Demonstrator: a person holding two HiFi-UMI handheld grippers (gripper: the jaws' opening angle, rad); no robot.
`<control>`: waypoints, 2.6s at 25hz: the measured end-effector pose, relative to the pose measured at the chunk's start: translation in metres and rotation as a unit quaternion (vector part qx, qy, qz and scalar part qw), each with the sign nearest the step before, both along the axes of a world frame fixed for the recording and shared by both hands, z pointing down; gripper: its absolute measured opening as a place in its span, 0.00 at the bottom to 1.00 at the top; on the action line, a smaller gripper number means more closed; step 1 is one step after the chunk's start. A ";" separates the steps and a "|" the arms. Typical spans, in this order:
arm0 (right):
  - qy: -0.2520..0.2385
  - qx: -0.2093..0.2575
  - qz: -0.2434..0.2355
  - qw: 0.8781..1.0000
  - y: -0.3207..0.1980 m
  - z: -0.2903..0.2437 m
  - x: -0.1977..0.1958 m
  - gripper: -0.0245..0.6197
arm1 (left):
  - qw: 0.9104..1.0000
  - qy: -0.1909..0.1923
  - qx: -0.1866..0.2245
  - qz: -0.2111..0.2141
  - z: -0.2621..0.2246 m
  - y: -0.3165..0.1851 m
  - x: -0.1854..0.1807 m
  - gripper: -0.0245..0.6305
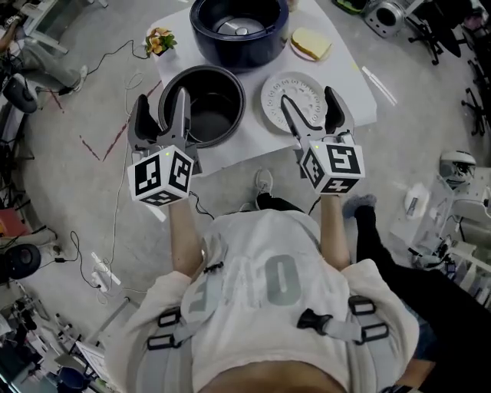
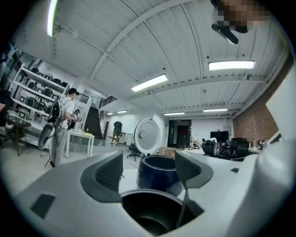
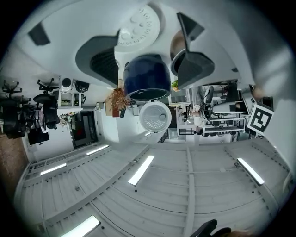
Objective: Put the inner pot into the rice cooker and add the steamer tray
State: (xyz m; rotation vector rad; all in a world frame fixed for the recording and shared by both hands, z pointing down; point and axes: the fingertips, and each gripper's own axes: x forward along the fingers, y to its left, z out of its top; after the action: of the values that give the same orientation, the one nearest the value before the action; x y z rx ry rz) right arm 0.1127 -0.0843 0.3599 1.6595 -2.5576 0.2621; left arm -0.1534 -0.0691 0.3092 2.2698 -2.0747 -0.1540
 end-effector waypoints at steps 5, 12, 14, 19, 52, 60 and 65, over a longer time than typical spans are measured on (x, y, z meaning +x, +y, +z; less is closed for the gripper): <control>-0.013 -0.004 -0.017 1.000 -0.051 0.000 0.011 0.67 | 1.000 -0.006 0.001 -0.019 -0.008 -0.038 0.008 0.55; -0.033 -0.024 -0.046 0.998 -0.087 0.006 -0.005 0.67 | 0.999 -0.005 -0.019 -0.047 -0.003 -0.065 -0.005 0.55; -0.034 -0.024 -0.052 0.998 -0.092 0.004 -0.008 0.67 | 0.999 -0.008 -0.018 -0.048 -0.005 -0.069 -0.004 0.55; -0.038 -0.016 -0.055 0.998 -0.100 -0.003 -0.014 0.67 | 0.998 -0.017 -0.010 -0.051 -0.011 -0.079 -0.009 0.55; -0.297 -0.286 -0.153 0.898 -0.096 0.107 -0.146 0.58 | 0.896 0.425 -0.117 -0.051 0.159 -0.027 -0.128 0.50; -0.305 -0.307 -0.150 0.889 -0.086 0.121 -0.154 0.49 | 0.881 0.450 -0.144 -0.034 0.177 -0.014 -0.117 0.40; -0.298 -0.316 -0.147 0.889 -0.082 0.128 -0.153 0.37 | 0.882 0.442 -0.158 -0.025 0.183 -0.015 -0.109 0.36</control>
State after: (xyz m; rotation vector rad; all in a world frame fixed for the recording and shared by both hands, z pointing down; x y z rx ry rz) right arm -0.0400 -0.1661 0.4875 1.0252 -2.5819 1.5848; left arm -0.2620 -0.0845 0.4918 1.5052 -1.5070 -0.6573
